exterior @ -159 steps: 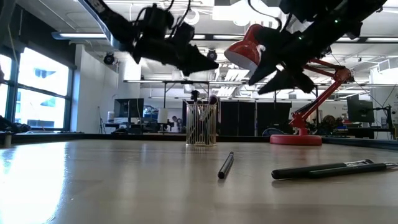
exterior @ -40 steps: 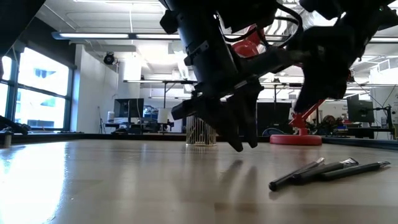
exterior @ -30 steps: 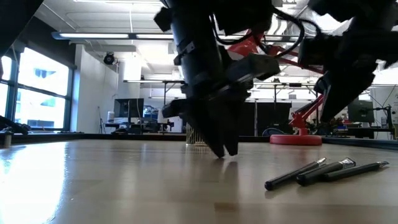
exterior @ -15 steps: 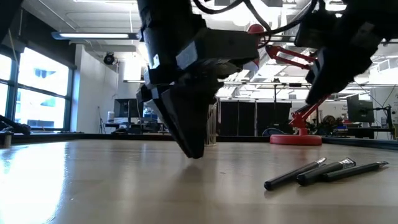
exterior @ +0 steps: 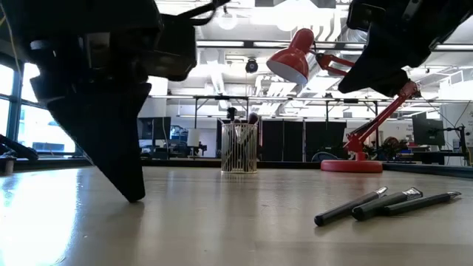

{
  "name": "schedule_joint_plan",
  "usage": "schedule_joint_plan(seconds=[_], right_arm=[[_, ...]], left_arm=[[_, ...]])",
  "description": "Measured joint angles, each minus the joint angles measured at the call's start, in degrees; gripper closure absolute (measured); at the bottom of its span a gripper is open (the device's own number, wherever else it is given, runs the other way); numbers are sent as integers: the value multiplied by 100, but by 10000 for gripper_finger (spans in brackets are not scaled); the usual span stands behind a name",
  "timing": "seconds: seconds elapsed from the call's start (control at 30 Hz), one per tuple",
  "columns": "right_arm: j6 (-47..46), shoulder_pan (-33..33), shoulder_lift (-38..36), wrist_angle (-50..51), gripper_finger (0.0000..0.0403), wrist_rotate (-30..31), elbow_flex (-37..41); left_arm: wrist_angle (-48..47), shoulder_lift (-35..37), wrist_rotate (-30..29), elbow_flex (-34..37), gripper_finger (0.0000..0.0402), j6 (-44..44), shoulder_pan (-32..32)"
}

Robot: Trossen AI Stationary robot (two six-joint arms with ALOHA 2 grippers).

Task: Pick & Place Makeup Brushes
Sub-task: Put the eyeshadow brush into the makeup brush holder

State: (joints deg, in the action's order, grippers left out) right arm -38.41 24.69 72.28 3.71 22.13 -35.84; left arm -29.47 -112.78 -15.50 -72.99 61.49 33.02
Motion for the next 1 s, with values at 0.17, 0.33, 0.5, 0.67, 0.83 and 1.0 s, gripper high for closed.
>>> schedule_joint_plan(seconds=[0.17, 0.33, 0.5, 0.67, 0.83, 1.0], right_arm=[[710, -61, 433, 80, 403, -223, -401], [1817, -159, 1006, 637, 402, -821, -952], [2802, -154, 1409, 1608, 390, -1094, -1350], [3596, -150, 1457, 1792, 363, -1715, -1262], [4104, -90, 1457, 1571, 336, -1855, -972], [4209, -98, 1461, 1010, 324, -1847, -632]], left_arm=[[469, 114, -157, 292, 400, 492, 185], [572, 156, -48, 125, 400, 615, 246], [778, 156, -91, -103, 400, 655, 30], [1185, 156, -29, -125, 401, 506, -238], [1366, 156, 23, -125, 401, 533, -372], [1489, 156, 289, -125, 401, 628, -423]])
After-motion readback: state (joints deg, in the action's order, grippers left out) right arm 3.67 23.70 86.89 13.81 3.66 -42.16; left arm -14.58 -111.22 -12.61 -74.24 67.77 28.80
